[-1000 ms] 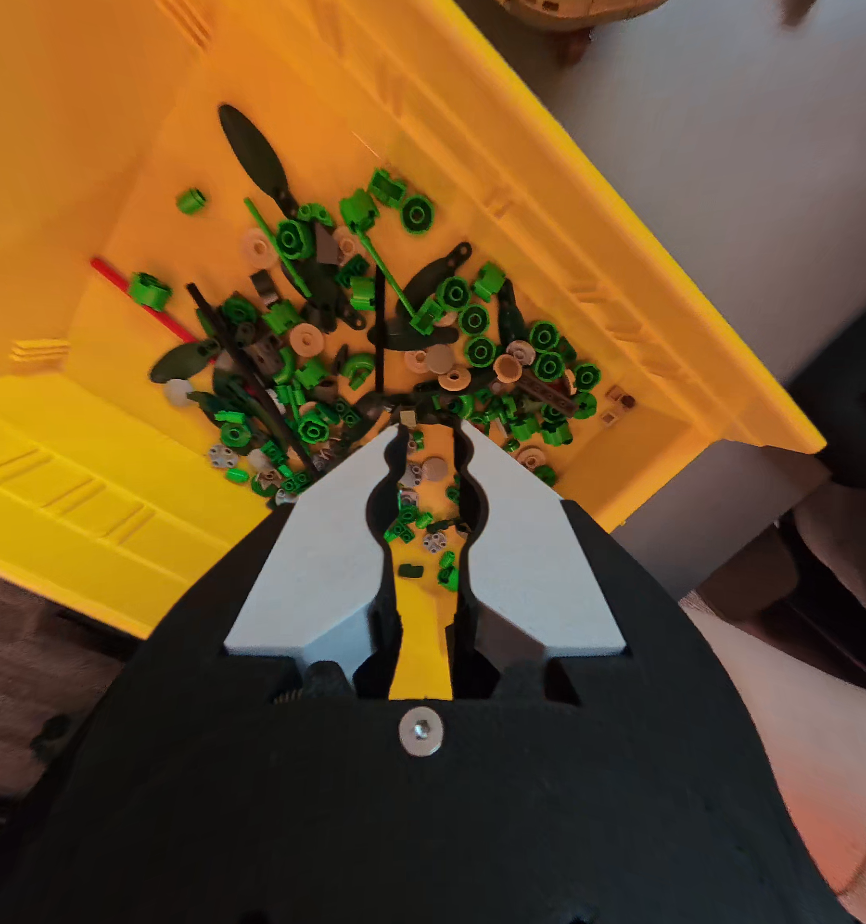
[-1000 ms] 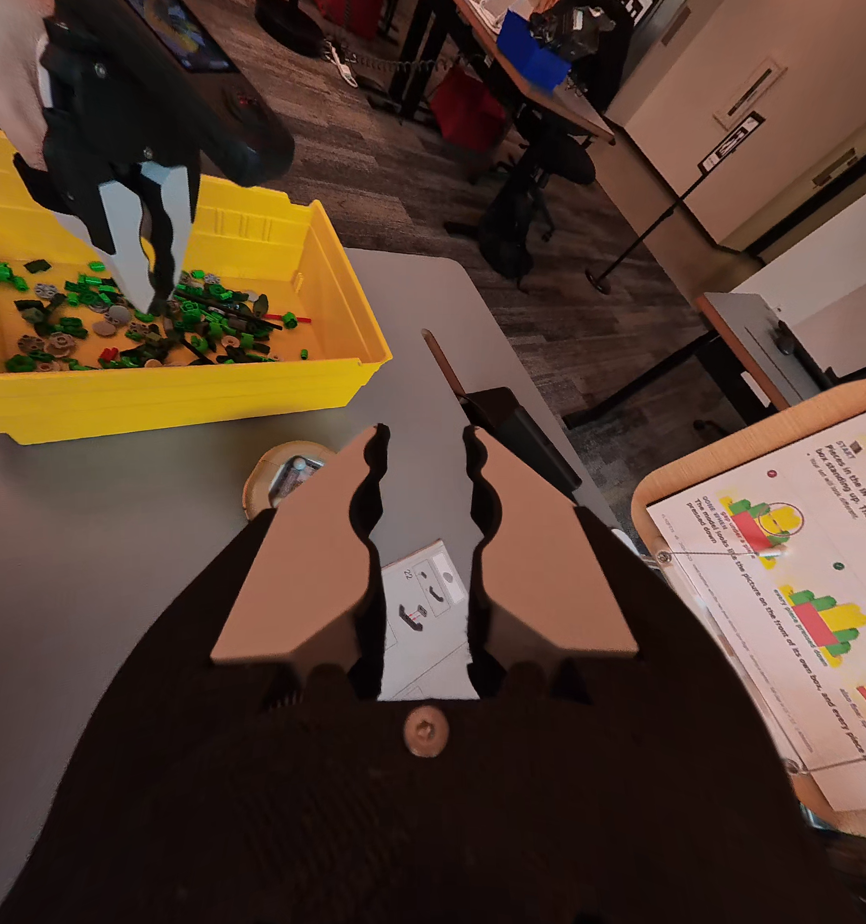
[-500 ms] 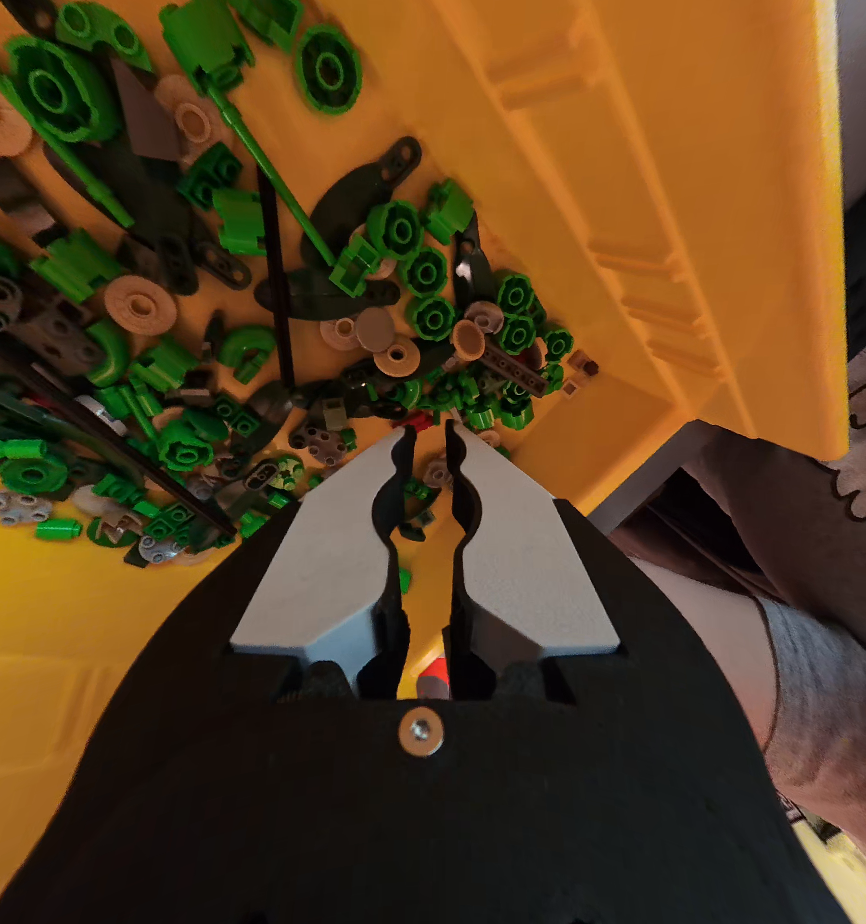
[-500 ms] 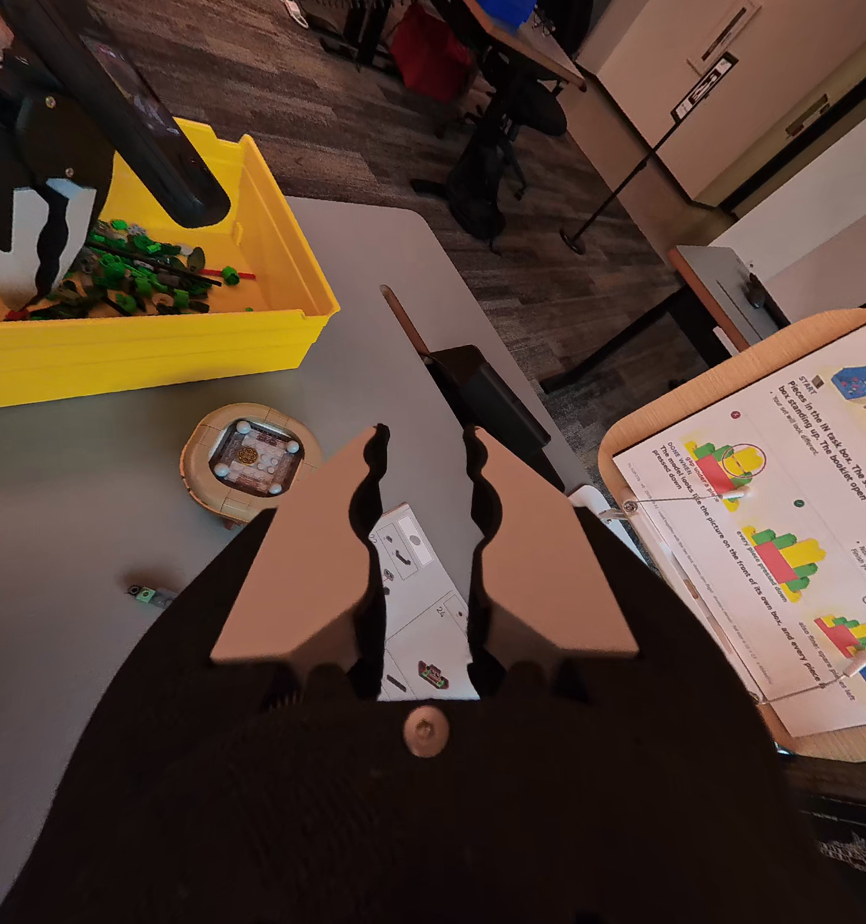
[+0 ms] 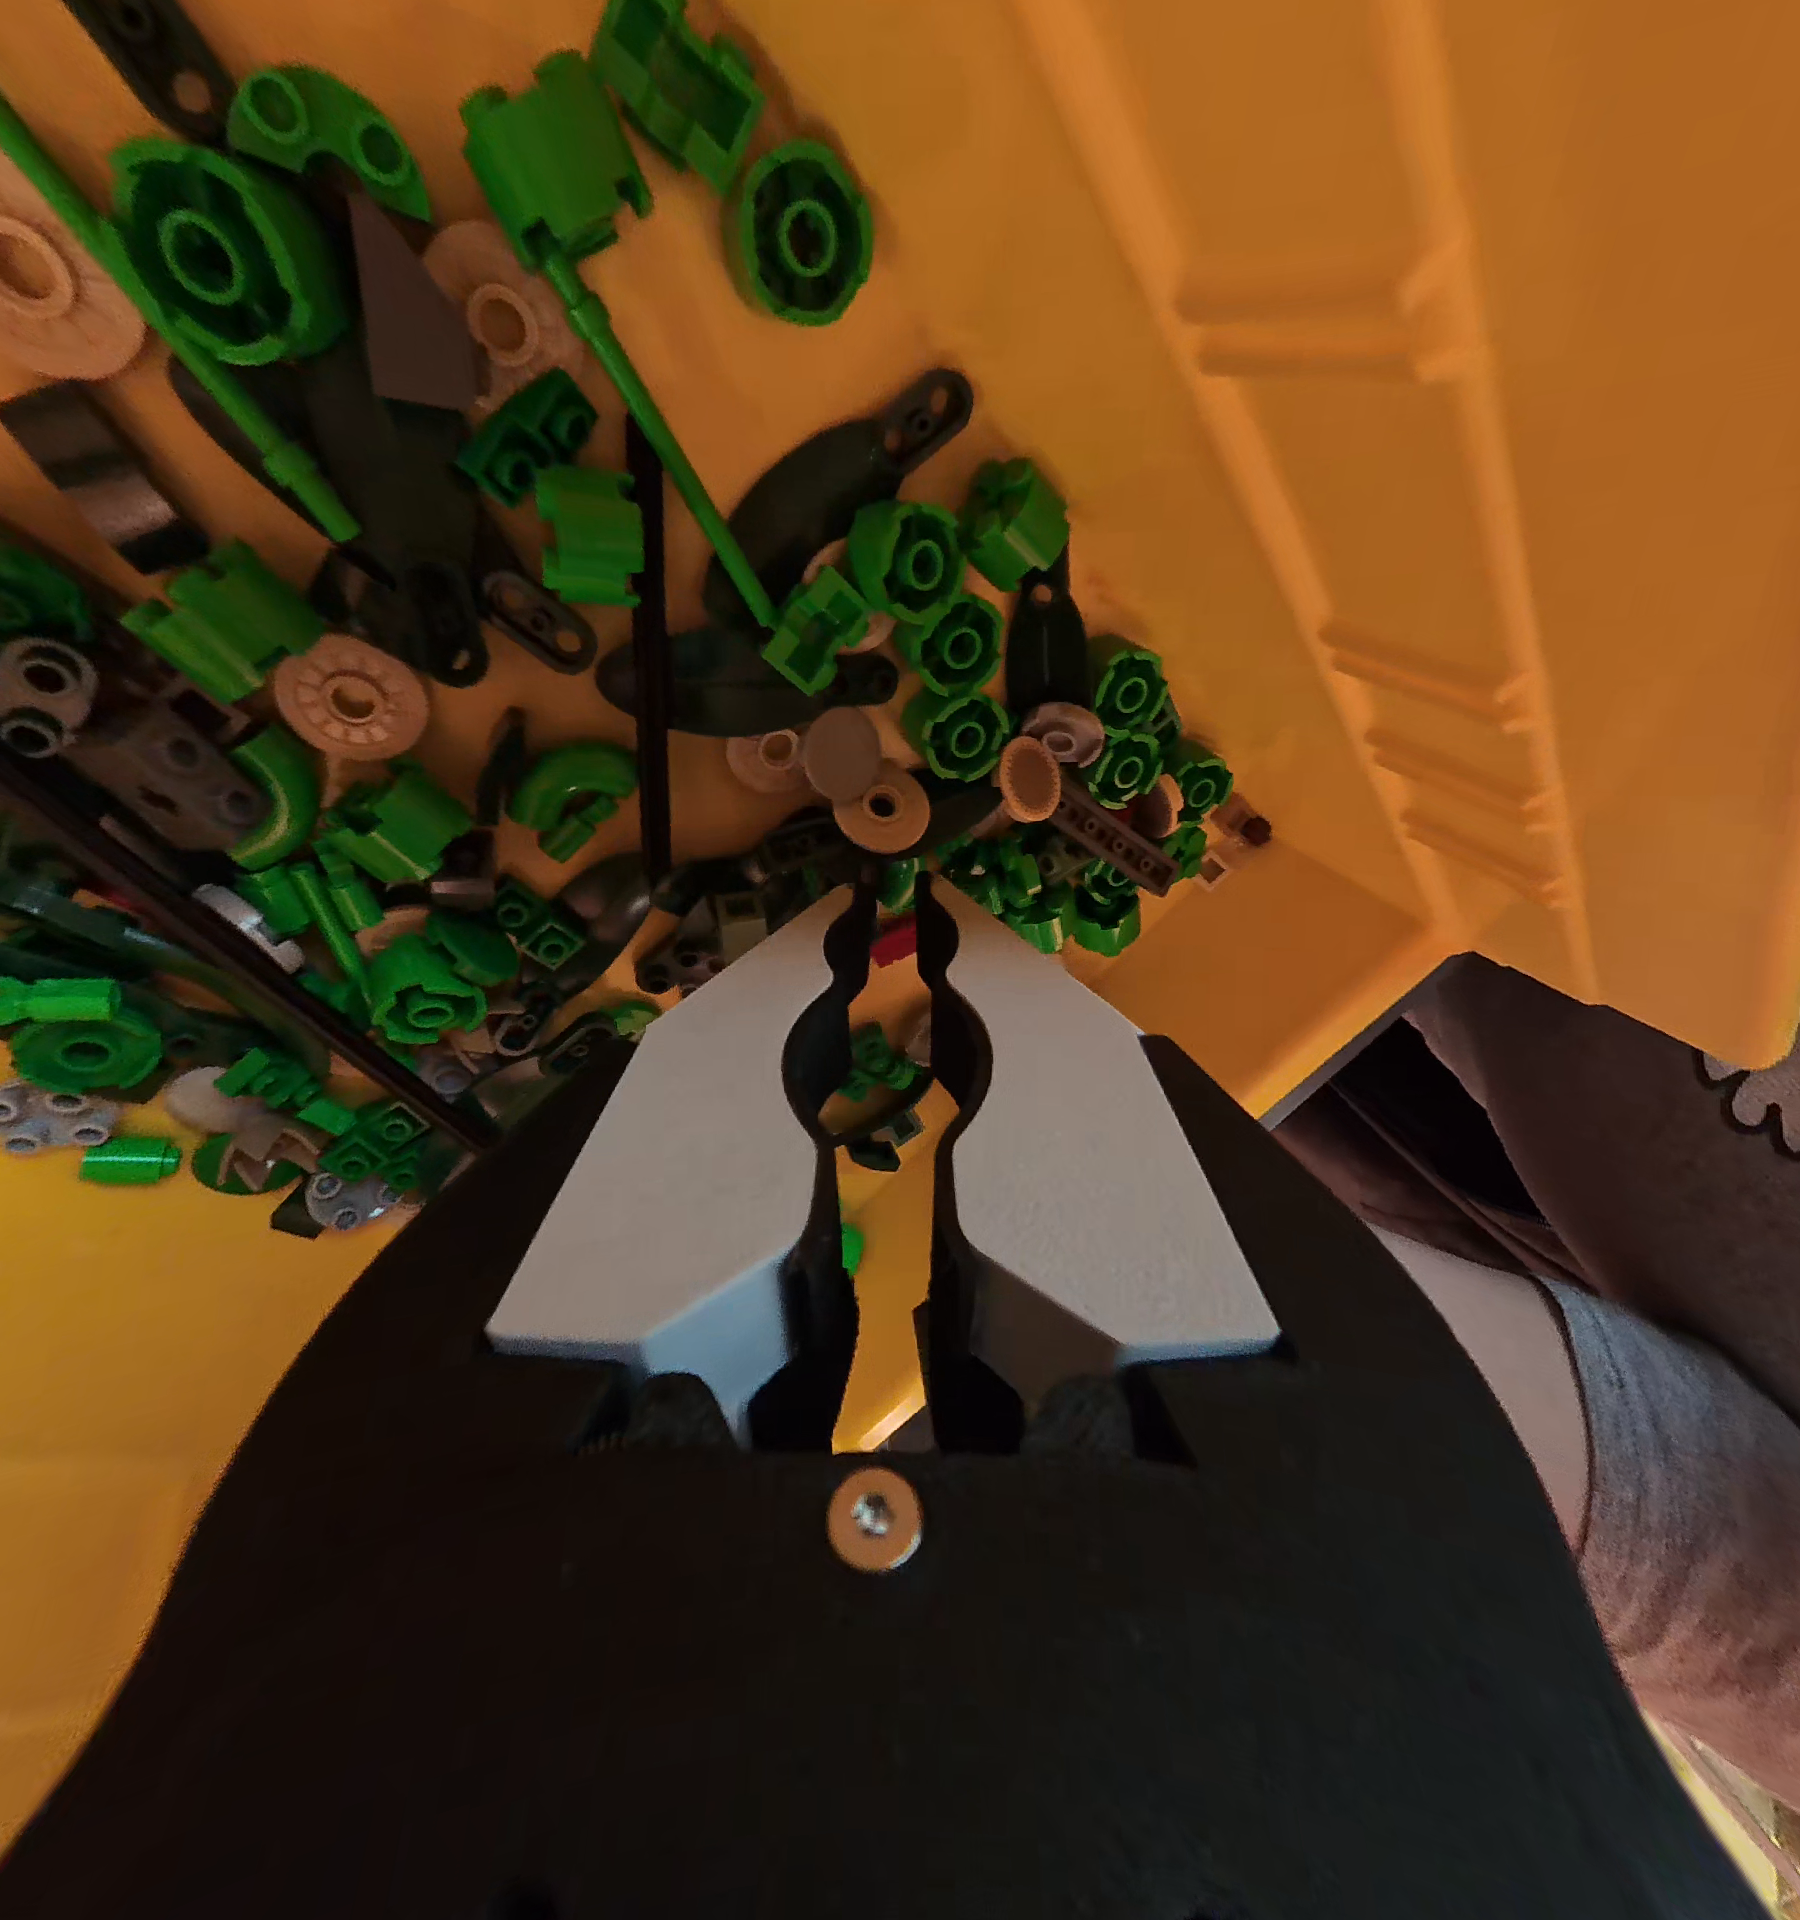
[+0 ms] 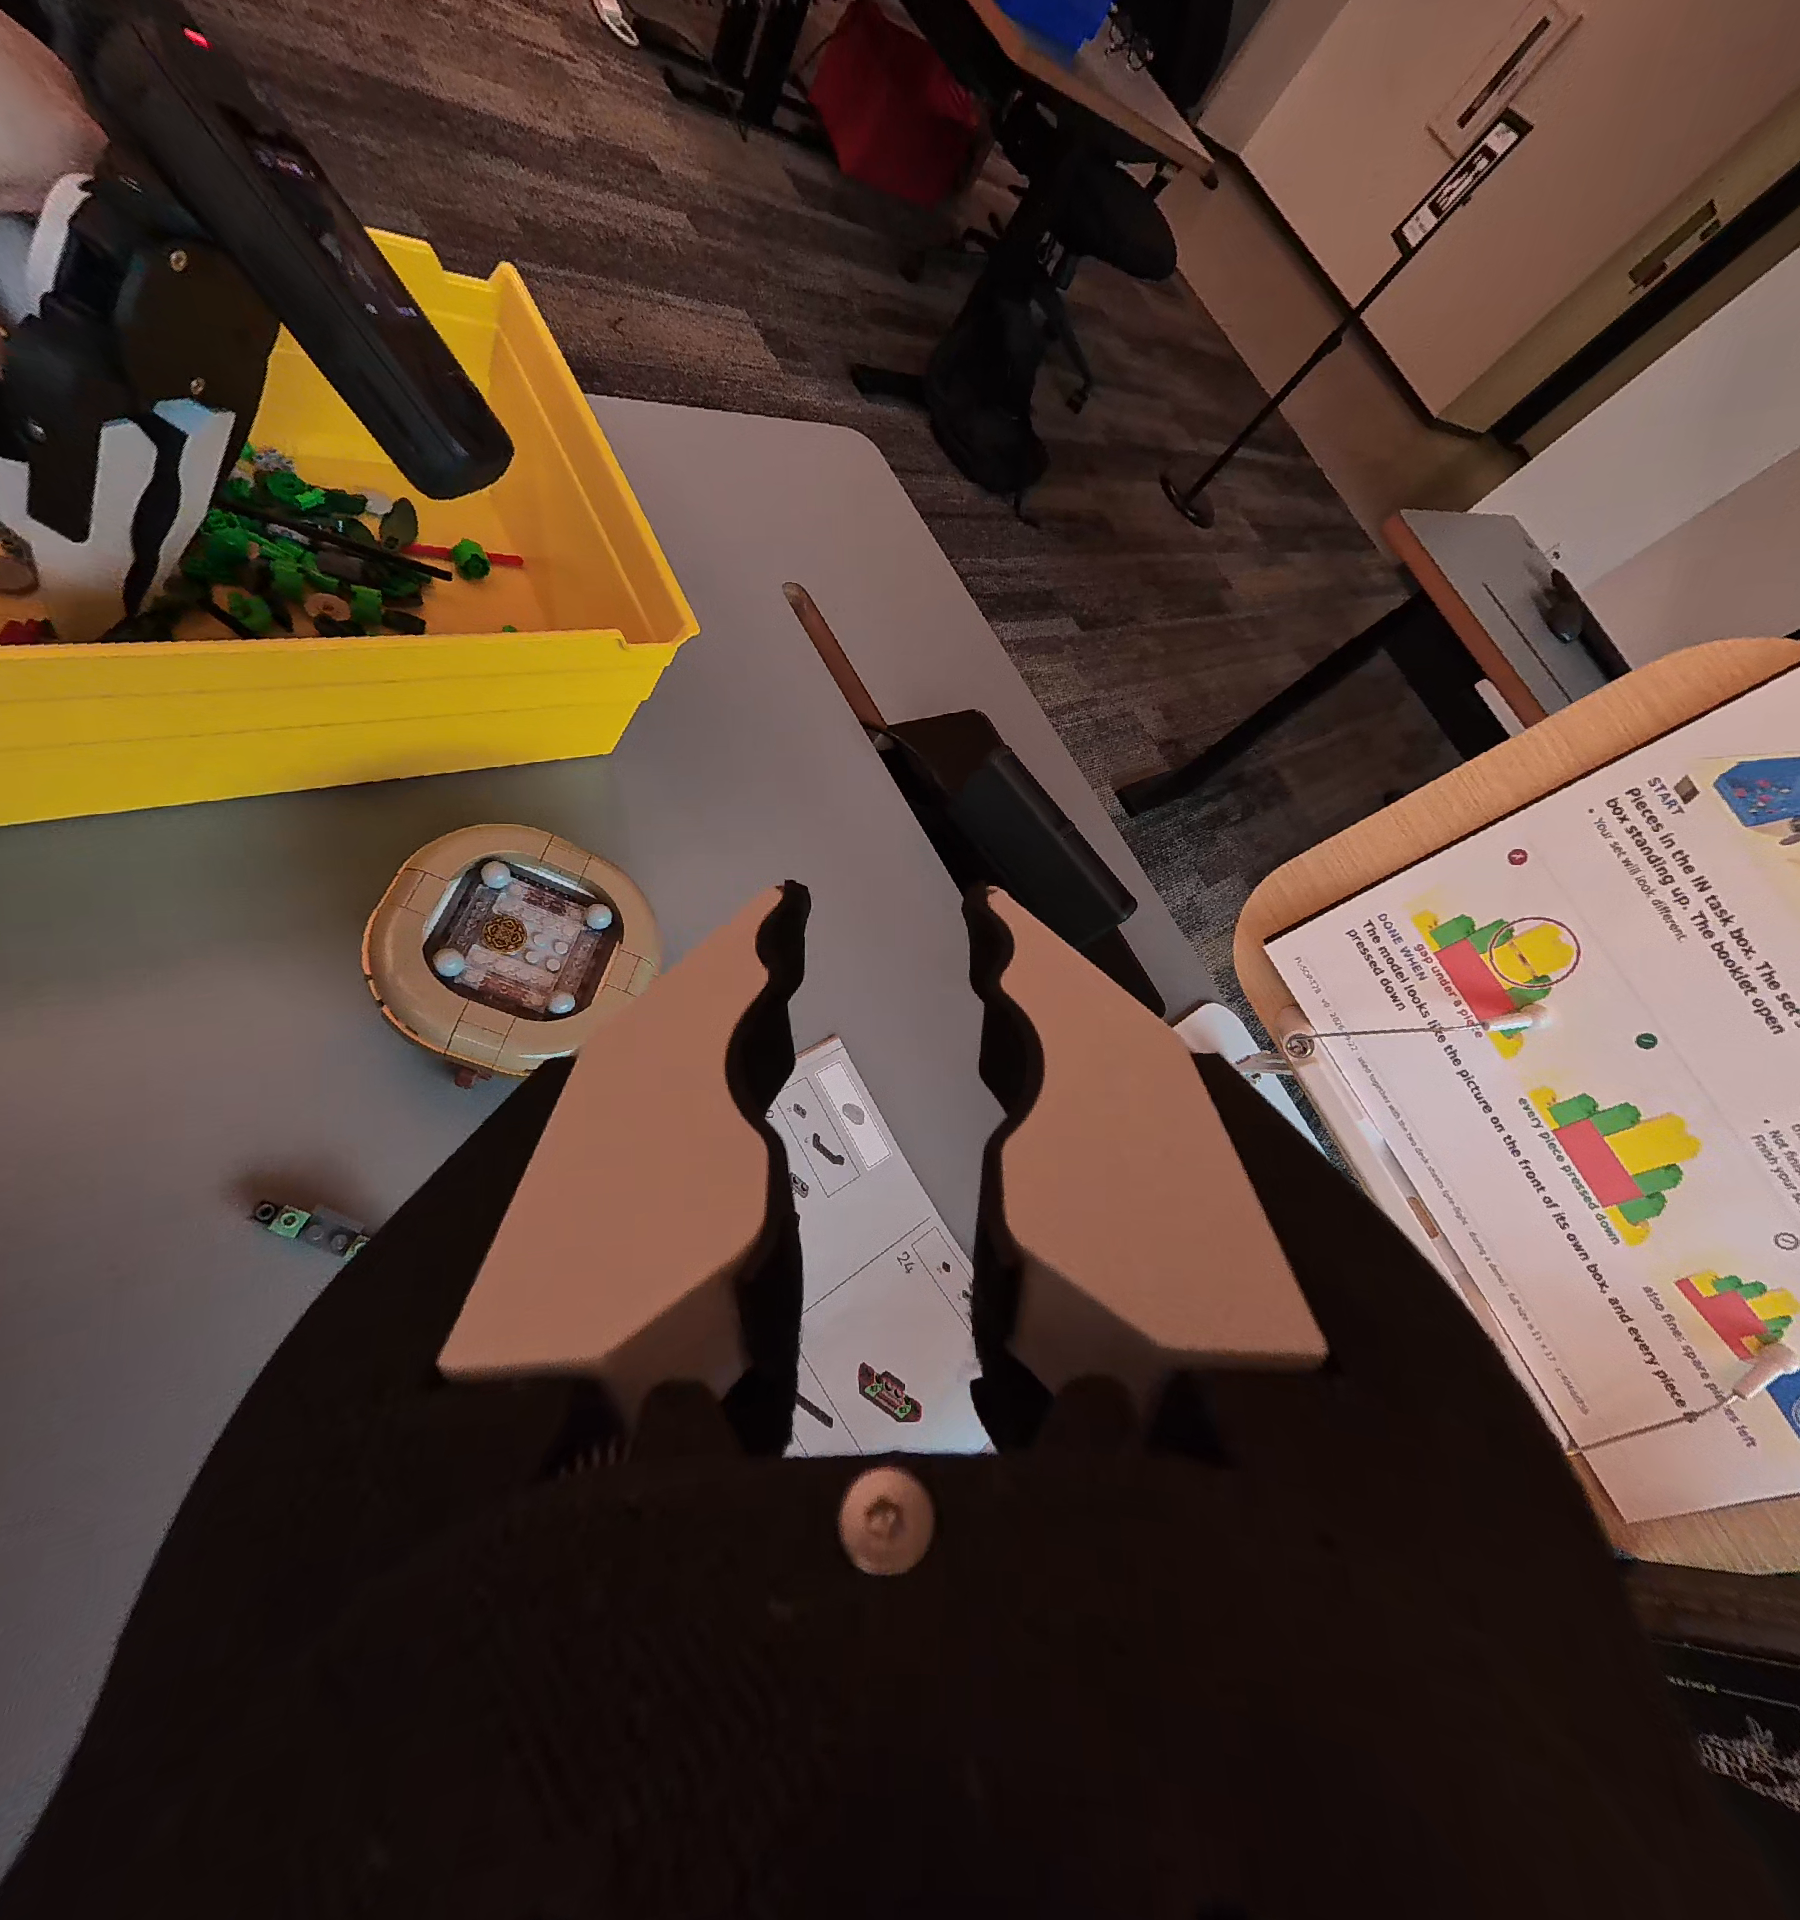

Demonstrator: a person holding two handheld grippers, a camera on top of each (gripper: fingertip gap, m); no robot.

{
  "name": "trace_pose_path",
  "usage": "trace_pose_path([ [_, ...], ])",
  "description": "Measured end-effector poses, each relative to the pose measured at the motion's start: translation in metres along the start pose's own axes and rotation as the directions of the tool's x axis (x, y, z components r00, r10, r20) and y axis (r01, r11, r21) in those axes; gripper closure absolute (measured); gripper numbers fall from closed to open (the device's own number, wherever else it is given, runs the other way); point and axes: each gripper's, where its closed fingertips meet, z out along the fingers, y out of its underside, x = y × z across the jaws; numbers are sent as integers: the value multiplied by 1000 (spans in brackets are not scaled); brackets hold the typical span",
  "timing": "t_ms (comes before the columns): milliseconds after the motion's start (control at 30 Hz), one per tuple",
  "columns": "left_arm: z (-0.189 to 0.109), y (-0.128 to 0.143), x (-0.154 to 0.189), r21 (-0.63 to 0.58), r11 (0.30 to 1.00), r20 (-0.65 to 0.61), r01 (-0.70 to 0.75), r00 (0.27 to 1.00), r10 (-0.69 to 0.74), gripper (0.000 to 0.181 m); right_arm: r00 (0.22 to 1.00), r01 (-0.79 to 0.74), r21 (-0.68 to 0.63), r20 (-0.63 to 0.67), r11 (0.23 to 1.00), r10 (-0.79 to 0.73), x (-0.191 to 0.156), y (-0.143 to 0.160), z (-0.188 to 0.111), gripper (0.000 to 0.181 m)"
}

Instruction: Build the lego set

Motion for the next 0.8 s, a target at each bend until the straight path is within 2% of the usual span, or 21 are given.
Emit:
trace_pose_path([
  [133,-1,-2,-3,14,1000,7,-11,1000,11,175,1000,6,-3,3,1000,-6,-1,0,1,151],
  [333,-2,-8,-6,47,999,-3,-17,1000,17,166,1000,18,-18,3,1000,-18,-2,3,2,151],
  [800,-9,-10,-15,80,996,49,-28,998,24,169,999,37,-43,14,998,-36,-4,8,5,151],
])
